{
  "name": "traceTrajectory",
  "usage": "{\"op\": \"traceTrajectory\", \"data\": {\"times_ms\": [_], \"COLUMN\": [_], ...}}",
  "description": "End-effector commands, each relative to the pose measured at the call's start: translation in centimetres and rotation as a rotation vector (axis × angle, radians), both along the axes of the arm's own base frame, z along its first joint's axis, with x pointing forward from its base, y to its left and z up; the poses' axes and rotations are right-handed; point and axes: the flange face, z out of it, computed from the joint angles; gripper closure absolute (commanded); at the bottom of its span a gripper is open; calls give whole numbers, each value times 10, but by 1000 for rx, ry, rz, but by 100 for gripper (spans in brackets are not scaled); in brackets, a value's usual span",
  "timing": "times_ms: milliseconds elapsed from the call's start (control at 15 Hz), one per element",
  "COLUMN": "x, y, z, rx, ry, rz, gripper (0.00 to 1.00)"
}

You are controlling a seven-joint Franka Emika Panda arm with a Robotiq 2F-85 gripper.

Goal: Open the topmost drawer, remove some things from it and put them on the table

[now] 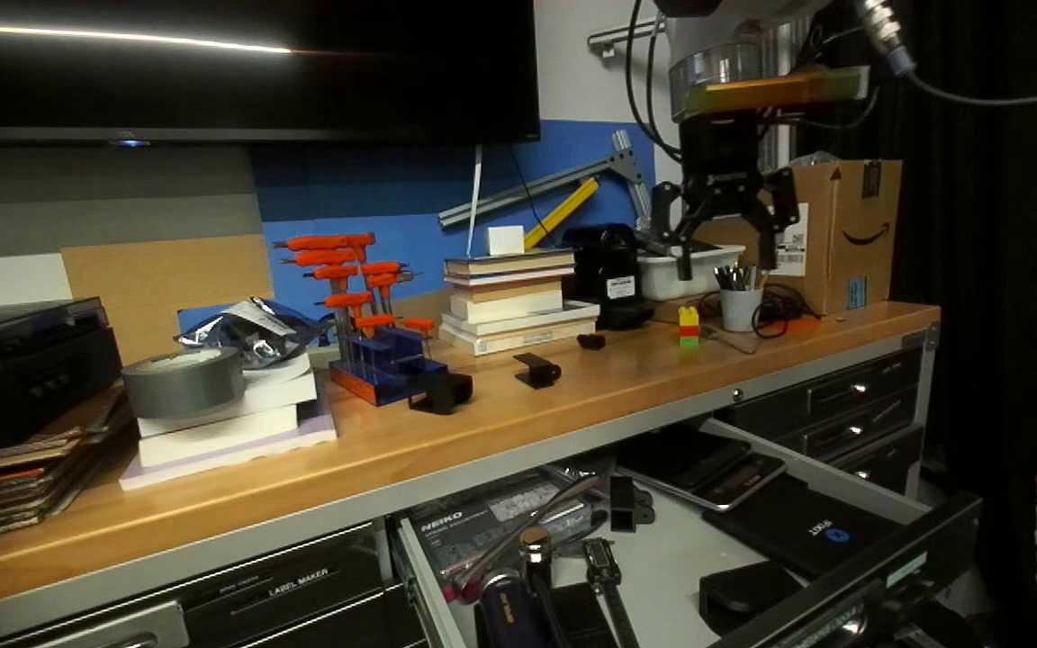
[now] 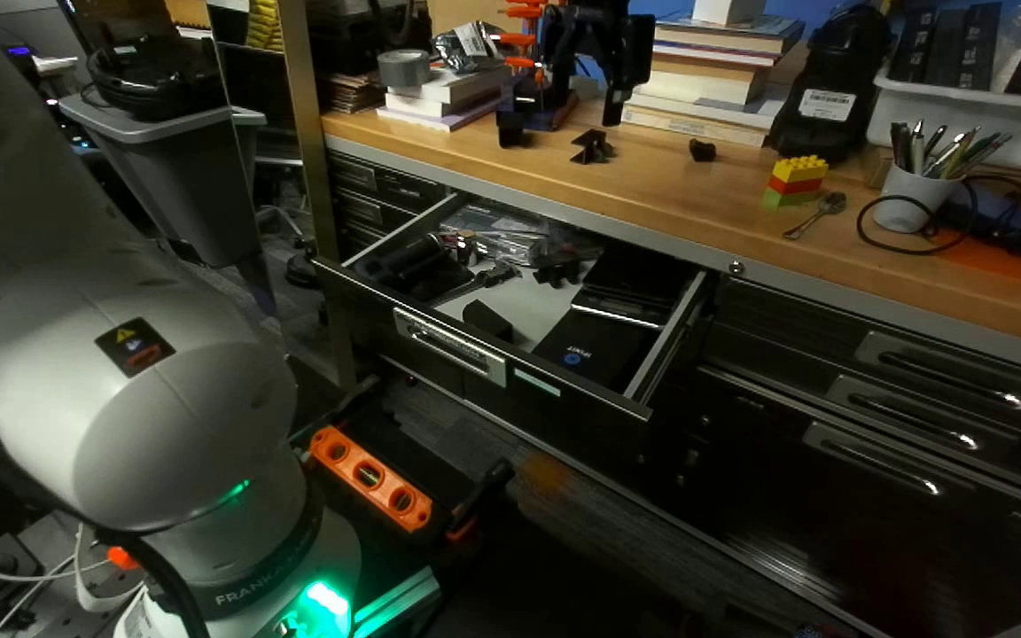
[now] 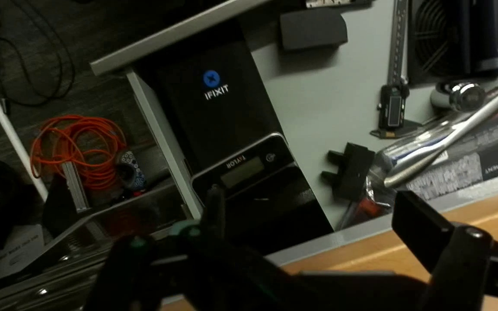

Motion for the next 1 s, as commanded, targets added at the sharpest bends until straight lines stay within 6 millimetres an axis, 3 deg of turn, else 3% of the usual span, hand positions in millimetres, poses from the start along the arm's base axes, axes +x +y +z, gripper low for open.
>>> {"op": "traceTrajectory", "data": {"times_ms": [0, 467, 933], "x": [-59, -132, -165], "y": [-21, -55, -64], "z": [-2, 0, 0], "rx": [63, 176, 210], "ry": [8, -26, -43], "rz": [99, 311, 377], "gripper": [0, 0, 0]}}
